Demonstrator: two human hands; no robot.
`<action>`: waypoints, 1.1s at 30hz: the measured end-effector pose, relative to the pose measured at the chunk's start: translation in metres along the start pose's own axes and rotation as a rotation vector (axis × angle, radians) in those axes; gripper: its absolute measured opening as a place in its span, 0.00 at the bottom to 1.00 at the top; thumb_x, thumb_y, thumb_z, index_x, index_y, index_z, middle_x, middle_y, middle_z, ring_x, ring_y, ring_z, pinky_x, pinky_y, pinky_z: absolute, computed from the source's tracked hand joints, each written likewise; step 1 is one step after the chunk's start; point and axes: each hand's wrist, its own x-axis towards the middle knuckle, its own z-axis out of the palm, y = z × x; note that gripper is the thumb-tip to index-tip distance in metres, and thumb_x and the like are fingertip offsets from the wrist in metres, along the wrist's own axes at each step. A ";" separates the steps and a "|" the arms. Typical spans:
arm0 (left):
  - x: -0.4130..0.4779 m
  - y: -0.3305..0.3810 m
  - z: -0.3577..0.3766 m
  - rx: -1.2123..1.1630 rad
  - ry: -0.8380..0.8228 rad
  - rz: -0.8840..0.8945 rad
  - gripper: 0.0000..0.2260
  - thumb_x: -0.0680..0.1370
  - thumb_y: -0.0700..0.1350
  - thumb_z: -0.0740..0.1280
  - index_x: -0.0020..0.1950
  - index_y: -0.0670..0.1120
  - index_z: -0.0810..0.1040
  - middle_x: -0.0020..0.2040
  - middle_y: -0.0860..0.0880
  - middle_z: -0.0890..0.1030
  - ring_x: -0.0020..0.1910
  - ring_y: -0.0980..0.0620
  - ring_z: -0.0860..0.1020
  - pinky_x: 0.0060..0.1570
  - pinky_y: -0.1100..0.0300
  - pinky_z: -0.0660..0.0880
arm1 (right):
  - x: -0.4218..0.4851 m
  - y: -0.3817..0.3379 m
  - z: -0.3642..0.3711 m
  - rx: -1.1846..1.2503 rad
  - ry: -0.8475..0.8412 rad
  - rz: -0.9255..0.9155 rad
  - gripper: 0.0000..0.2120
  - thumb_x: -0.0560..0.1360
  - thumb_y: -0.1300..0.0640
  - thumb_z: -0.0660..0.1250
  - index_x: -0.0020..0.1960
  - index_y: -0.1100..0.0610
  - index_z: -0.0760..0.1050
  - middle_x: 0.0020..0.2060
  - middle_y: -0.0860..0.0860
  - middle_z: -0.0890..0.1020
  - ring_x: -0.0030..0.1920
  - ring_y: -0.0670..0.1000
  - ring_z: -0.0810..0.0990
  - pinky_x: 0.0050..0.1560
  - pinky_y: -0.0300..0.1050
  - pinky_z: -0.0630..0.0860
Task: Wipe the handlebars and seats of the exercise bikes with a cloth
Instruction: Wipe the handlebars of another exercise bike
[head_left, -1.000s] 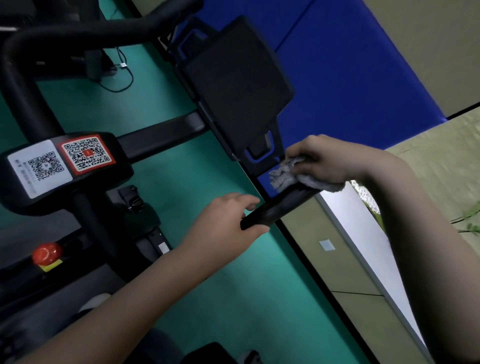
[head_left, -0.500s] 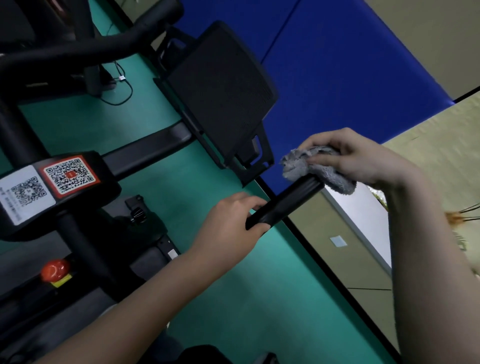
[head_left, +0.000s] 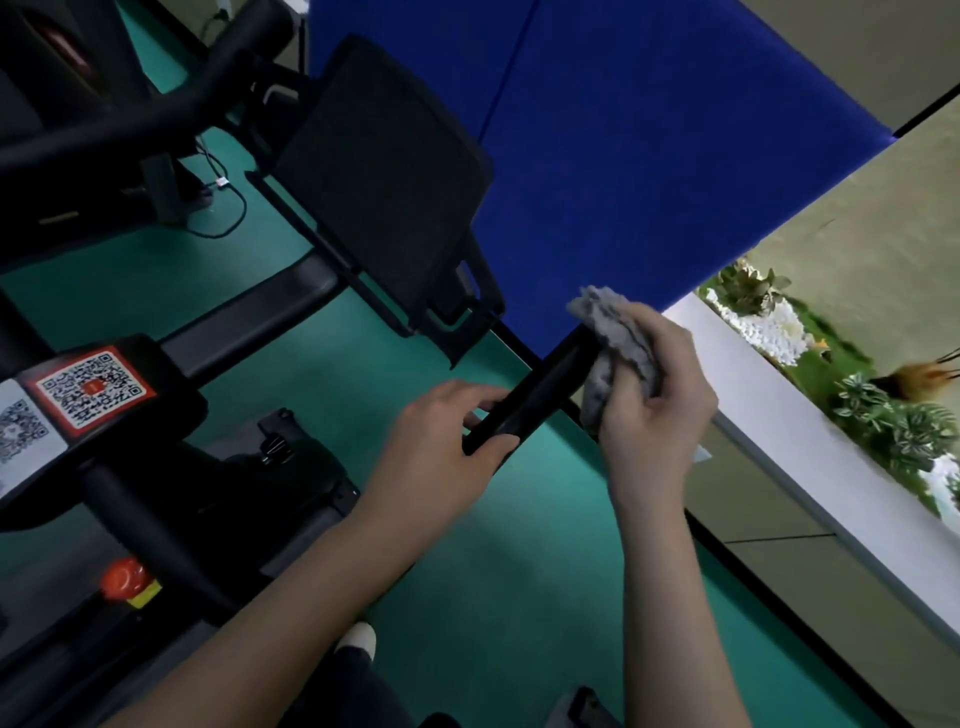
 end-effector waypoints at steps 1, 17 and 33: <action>0.000 -0.001 0.001 0.005 0.007 0.005 0.13 0.73 0.44 0.72 0.58 0.50 0.79 0.51 0.55 0.78 0.47 0.59 0.75 0.49 0.65 0.73 | 0.008 0.001 0.001 0.007 -0.033 0.019 0.21 0.70 0.73 0.57 0.55 0.55 0.77 0.45 0.45 0.79 0.46 0.45 0.78 0.49 0.37 0.73; -0.001 -0.002 0.001 0.041 0.008 0.067 0.14 0.74 0.44 0.71 0.59 0.49 0.79 0.51 0.56 0.79 0.47 0.61 0.75 0.47 0.69 0.72 | -0.049 0.018 0.039 0.682 0.172 0.786 0.08 0.80 0.63 0.61 0.55 0.61 0.77 0.46 0.54 0.83 0.49 0.53 0.81 0.51 0.48 0.79; 0.003 -0.004 -0.011 0.157 -0.108 0.142 0.16 0.74 0.48 0.70 0.61 0.50 0.77 0.53 0.55 0.77 0.47 0.60 0.75 0.48 0.65 0.71 | -0.127 -0.001 -0.011 0.249 0.091 0.668 0.17 0.75 0.72 0.61 0.48 0.50 0.76 0.45 0.47 0.82 0.45 0.41 0.79 0.48 0.30 0.73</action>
